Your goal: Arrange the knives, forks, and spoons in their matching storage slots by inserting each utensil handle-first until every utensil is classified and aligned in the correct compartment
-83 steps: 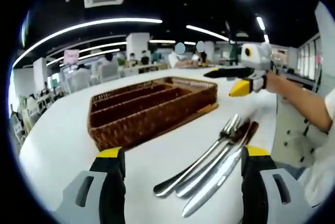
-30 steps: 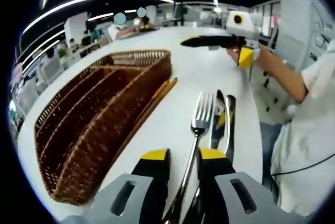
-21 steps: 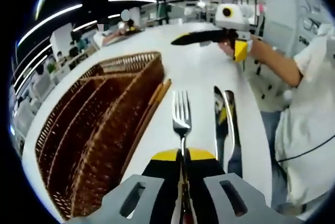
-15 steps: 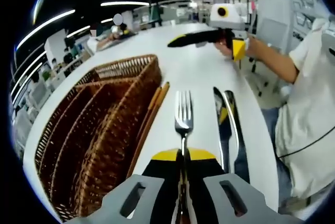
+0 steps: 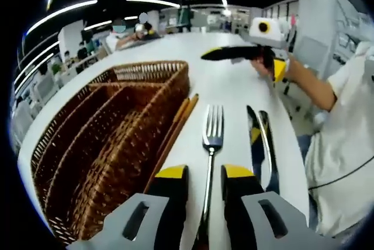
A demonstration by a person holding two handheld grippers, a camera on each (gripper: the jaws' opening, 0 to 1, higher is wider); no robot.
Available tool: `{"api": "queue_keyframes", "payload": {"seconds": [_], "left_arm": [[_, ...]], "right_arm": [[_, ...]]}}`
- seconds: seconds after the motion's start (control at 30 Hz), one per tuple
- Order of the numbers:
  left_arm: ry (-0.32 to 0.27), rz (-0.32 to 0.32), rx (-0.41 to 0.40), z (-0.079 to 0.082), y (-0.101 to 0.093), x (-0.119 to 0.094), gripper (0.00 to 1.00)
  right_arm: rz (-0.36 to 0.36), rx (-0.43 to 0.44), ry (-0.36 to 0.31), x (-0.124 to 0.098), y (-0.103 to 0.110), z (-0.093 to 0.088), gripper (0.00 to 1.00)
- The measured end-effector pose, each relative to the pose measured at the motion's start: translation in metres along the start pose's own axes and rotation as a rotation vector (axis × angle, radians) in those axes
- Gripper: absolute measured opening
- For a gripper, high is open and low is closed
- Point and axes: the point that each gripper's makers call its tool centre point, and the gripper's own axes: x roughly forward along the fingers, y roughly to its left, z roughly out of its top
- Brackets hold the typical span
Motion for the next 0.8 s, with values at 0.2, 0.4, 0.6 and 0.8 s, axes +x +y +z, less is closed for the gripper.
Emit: {"api": "queue_keyframes", "payload": {"seconds": [0.2, 0.4, 0.6, 0.8], "left_arm": [[-0.025, -0.053, 0.087, 0.004, -0.011, 0.001, 0.07], [-0.063, -0.121, 0.060, 0.003, -0.013, 0.001, 0.03], [-0.051, -0.116, 0.072, 0.005, -0.006, 0.003, 0.03], [-0.015, -0.097, 0.047, 0.007, 0.000, 0.004, 0.03]], "right_arm": [[0.004, 0.008, 0.004, -0.001, 0.002, -0.001, 0.95], [0.000, 0.010, 0.006, -0.001, 0.000, -0.002, 0.94], [-0.001, 0.020, 0.009, -0.003, 0.000, -0.004, 0.93], [-0.001, 0.022, 0.008, -0.004, 0.003, -0.002, 0.93]]}}
